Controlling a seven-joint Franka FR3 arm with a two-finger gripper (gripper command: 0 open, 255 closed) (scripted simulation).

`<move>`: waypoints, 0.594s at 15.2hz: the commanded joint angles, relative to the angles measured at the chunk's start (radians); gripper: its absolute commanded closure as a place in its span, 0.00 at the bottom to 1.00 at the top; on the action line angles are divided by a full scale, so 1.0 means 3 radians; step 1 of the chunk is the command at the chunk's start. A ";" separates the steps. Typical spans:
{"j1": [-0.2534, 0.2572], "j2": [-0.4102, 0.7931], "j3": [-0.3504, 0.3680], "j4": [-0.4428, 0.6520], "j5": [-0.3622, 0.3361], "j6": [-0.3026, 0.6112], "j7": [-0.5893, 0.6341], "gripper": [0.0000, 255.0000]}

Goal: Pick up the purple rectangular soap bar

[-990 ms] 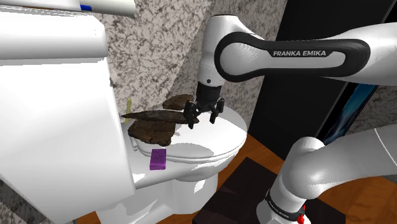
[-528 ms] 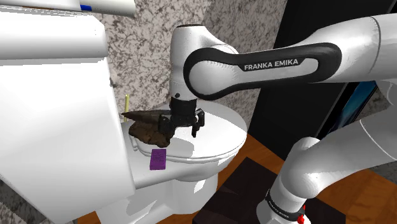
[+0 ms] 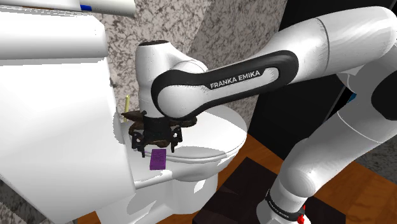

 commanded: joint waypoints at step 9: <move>-0.0010 0.0115 0.0072 -0.0193 -0.0041 0.0294 0.0061 1.00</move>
